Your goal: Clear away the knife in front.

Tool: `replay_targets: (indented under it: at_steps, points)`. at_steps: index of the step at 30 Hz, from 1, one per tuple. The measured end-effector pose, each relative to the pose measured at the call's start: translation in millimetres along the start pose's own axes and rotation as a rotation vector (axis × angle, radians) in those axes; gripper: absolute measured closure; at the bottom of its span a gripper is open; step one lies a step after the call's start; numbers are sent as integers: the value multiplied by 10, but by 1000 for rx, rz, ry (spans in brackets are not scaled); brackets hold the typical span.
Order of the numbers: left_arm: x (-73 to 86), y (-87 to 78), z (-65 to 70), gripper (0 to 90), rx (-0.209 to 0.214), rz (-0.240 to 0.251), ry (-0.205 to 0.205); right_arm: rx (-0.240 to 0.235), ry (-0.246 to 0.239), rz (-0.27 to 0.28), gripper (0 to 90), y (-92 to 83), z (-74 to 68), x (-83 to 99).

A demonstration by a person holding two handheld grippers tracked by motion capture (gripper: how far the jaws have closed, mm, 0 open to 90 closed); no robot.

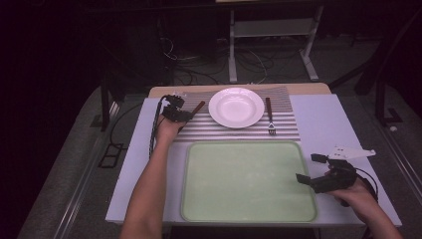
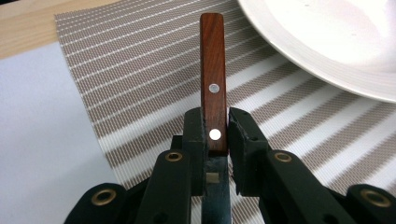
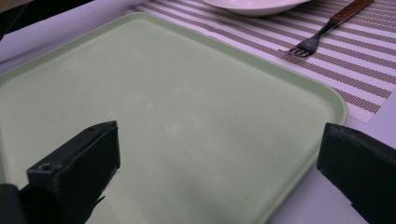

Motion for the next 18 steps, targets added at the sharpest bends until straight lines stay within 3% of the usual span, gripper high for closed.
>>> replay_targets:
  at_steps: [9, 18]
  points:
    - [63, -243, 135, 772, 12, 0, -9, 1, 0, 3, 0, -1, -5, -2]
    - [78, -473, 324, 772, 58, 25, -24, -4, 3, 4, 0, 1, -22, -5]
Point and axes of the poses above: each handheld gripper's, and its own axes: y roughly forward along the jaws, x roughly out of its underside, z roughly to its right, the point moved 6 cm from there along y, roughly forward along the jaws, and after that the axes turned 12 degrees about z, right-handed, at the moved point
